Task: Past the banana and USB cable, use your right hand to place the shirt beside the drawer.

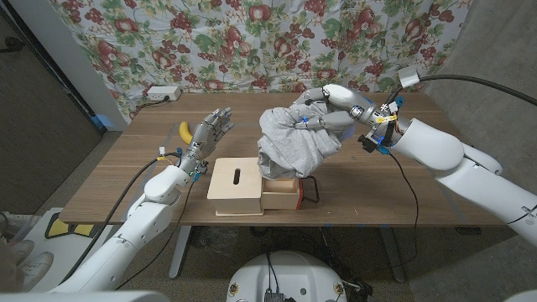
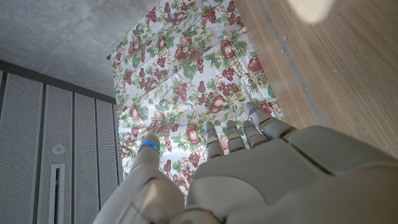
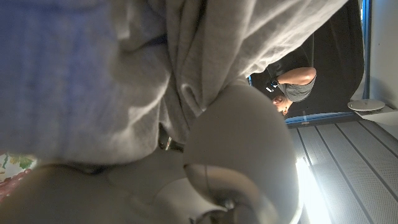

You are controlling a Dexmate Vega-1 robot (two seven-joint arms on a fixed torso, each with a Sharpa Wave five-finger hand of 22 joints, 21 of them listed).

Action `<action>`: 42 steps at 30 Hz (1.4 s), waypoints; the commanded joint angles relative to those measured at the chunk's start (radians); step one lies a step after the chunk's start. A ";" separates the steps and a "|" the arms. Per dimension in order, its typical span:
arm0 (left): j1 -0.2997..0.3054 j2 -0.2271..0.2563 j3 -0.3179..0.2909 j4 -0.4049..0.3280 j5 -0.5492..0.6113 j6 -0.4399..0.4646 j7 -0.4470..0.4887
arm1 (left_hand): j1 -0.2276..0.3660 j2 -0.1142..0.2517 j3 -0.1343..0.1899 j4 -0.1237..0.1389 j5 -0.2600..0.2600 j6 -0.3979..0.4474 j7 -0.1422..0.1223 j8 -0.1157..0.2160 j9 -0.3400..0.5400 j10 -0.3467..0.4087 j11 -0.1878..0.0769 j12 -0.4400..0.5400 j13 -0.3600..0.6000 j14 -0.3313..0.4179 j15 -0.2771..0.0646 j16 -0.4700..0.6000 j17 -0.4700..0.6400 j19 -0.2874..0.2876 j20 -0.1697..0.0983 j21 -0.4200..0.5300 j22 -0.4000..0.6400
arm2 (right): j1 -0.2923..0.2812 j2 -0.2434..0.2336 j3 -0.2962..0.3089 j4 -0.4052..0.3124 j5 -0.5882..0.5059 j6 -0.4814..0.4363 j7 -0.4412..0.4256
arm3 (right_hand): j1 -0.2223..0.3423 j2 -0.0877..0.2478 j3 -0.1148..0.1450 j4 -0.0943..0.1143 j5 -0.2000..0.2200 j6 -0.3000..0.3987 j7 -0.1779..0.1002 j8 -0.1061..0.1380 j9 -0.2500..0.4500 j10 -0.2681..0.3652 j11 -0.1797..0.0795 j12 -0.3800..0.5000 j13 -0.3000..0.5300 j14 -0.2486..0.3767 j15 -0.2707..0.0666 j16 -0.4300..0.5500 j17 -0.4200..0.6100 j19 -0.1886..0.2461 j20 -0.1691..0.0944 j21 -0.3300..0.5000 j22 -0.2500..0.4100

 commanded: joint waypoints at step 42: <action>0.022 0.019 0.003 -0.043 0.004 0.020 0.013 | 0.007 0.007 -0.006 -0.002 -0.004 0.007 0.001 -0.001 0.002 -0.007 -0.003 0.002 0.003 -0.009 -0.059 0.003 0.005 -0.008 -0.044 0.000 0.004 | 0.047 0.023 -0.101 0.085 -0.088 0.027 0.017 | 0.049 0.040 0.002 -0.007 0.012 0.029 -0.004 -0.013 0.005 0.013 -0.019 0.007 0.007 0.092 -0.197 0.009 0.019 -0.036 -0.131 0.042 -0.021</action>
